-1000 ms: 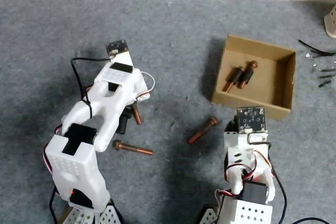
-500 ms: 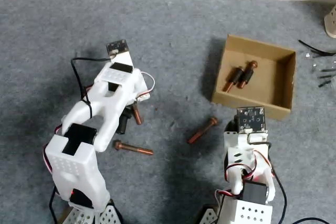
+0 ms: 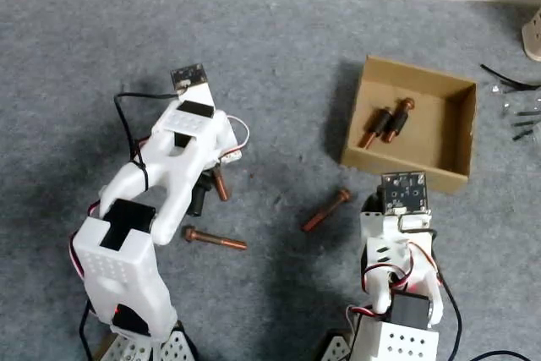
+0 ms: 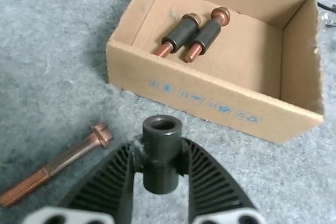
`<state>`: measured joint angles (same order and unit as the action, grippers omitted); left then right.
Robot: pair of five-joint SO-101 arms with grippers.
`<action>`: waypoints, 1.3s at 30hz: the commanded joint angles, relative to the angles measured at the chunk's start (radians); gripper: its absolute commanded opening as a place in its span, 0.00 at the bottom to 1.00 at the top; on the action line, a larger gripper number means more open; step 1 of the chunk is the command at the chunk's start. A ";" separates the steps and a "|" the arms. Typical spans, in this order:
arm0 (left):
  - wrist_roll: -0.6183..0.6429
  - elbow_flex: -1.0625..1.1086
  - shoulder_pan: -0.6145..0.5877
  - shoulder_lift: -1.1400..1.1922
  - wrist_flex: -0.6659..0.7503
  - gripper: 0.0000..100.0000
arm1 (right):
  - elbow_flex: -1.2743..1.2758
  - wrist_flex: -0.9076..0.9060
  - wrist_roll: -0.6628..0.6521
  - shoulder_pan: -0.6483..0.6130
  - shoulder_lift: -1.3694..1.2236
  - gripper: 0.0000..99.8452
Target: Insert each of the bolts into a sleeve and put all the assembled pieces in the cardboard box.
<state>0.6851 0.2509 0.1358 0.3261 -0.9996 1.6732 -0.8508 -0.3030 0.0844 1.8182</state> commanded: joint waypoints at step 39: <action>0.000 -0.065 0.024 -0.096 -0.184 0.01 | 0.105 0.012 -0.014 0.005 0.016 0.01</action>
<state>0.6820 0.2140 0.1358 0.3230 -1.0902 1.6732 -0.8508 -0.3030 0.0844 1.8182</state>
